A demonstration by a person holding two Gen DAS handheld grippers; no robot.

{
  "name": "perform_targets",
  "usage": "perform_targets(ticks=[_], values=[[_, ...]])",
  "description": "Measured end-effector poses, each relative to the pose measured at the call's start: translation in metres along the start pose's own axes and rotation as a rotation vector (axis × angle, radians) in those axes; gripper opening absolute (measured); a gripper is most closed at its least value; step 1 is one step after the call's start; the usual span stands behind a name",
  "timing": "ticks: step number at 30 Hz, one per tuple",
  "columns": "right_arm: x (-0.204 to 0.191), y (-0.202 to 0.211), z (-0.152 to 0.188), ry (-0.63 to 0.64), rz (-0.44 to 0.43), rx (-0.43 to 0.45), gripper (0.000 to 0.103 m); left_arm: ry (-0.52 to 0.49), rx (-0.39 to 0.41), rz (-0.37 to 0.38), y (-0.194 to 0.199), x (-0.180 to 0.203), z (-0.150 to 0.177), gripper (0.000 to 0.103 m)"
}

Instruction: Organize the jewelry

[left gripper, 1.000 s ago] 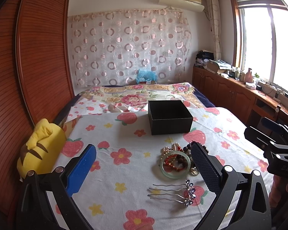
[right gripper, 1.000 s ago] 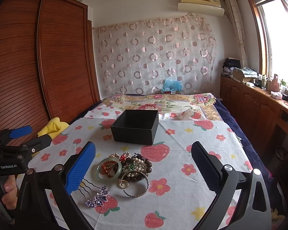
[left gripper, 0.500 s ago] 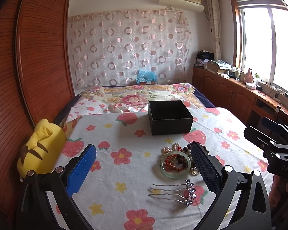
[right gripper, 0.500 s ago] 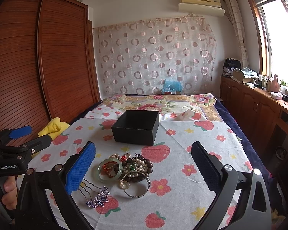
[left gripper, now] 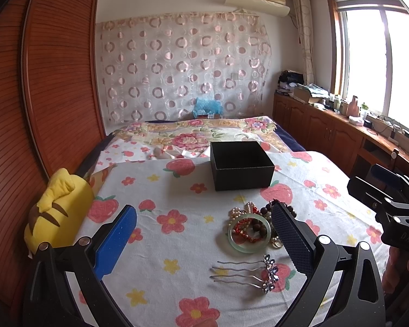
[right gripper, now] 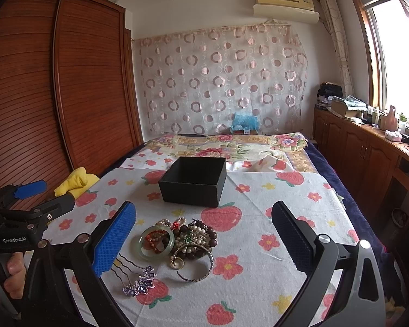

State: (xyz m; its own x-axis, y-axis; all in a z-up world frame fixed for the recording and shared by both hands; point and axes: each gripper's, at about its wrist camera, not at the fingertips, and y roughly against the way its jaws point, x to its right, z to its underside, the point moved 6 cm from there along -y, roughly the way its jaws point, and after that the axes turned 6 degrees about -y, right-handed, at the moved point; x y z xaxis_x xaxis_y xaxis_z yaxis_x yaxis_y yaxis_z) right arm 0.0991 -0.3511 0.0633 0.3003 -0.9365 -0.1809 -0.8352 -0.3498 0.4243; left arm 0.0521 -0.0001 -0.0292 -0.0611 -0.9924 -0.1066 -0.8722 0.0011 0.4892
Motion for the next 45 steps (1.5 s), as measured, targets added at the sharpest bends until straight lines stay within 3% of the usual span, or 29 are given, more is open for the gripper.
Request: perform_targets(ticks=[30, 36, 41, 45], values=[[-0.003, -0.006, 0.0, -0.001, -0.006, -0.025, 0.101, -0.003, -0.029, 0.012, -0.009, 0.009, 0.013, 0.096], [0.006, -0.021, 0.014, 0.014, -0.02, -0.088, 0.1, -0.02, -0.095, 0.044, -0.029, 0.01, 0.03, 0.096], [0.018, -0.047, 0.037, 0.034, -0.028, -0.196, 0.092, -0.046, -0.165, 0.078, -0.046, 0.014, 0.049, 0.096], [0.026, -0.068, 0.059, 0.033, -0.049, -0.282, 0.079, -0.058, -0.217, 0.102, -0.056, 0.015, 0.065, 0.096]])
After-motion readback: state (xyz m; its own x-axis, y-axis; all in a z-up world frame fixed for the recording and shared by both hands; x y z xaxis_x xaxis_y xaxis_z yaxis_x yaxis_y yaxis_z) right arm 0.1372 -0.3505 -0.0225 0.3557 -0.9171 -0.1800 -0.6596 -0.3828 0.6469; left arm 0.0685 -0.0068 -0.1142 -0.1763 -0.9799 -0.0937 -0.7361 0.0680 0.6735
